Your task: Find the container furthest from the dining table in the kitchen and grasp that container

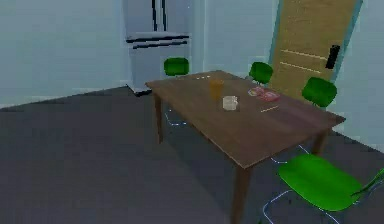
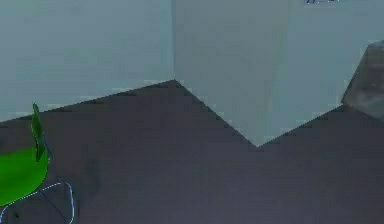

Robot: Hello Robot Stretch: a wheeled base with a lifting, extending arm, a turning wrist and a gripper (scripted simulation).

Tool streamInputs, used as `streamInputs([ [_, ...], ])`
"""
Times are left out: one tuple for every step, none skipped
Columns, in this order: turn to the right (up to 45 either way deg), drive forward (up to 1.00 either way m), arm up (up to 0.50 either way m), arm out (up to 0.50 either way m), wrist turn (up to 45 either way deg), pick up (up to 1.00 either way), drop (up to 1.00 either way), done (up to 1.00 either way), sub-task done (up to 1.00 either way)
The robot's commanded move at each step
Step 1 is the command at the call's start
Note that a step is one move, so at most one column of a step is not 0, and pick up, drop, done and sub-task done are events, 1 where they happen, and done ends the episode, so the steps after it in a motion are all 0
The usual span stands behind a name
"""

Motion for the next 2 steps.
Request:
streamInputs([
  [45.0, 0.0, 0.0, 0.0, 0.0, 0.0, 0.0, 0.0, 0.0],
  [6.0, 0.0, 0.0, 0.0, 0.0, 0.0, 0.0, 0.0, 0.0],
])
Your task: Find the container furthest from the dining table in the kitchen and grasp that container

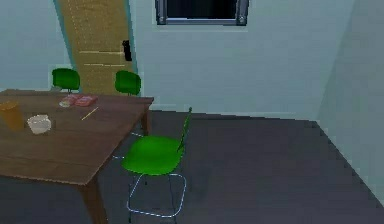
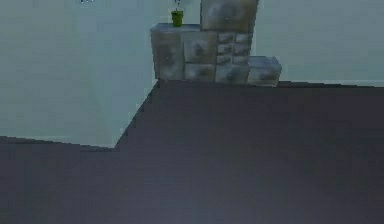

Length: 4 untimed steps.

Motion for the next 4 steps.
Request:
streamInputs([
  [0.0, 0.35, 0.0, 0.0, 0.0, 0.0, 0.0, 0.0, 0.0],
  [-45.0, 0.0, 0.0, 0.0, 0.0, 0.0, 0.0, 0.0, 0.0],
  [-45.0, 0.0, 0.0, 0.0, 0.0, 0.0, 0.0, 0.0, 0.0],
  [-36.0, 0.0, 0.0, 0.0, 0.0, 0.0, 0.0, 0.0, 0.0],
])
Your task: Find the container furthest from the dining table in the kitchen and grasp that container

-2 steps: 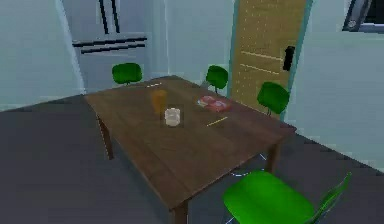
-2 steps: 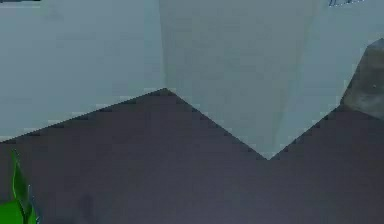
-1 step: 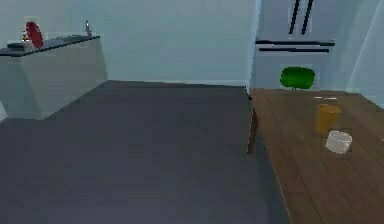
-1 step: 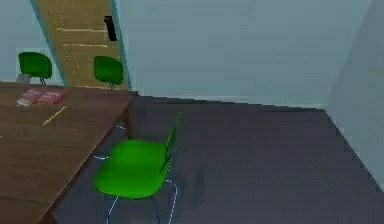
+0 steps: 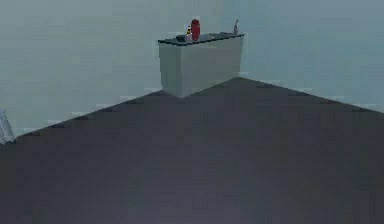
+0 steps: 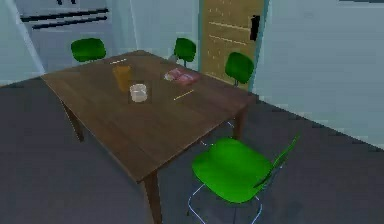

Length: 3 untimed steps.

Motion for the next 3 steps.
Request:
streamInputs([
  [0.0, 1.0, 0.0, 0.0, 0.0, 0.0, 0.0, 0.0, 0.0],
  [0.0, 1.0, 0.0, 0.0, 0.0, 0.0, 0.0, 0.0, 0.0],
  [0.0, 0.7, 0.0, 0.0, 0.0, 0.0, 0.0, 0.0, 0.0],
])
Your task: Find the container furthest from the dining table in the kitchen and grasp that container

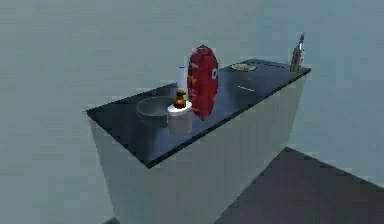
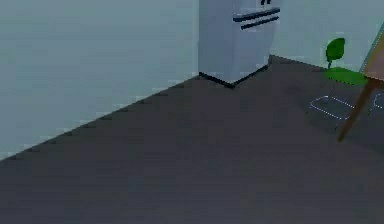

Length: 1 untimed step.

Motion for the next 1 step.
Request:
streamInputs([
  [-45.0, 0.0, 0.0, 0.0, 0.0, 0.0, 0.0, 0.0, 0.0],
])
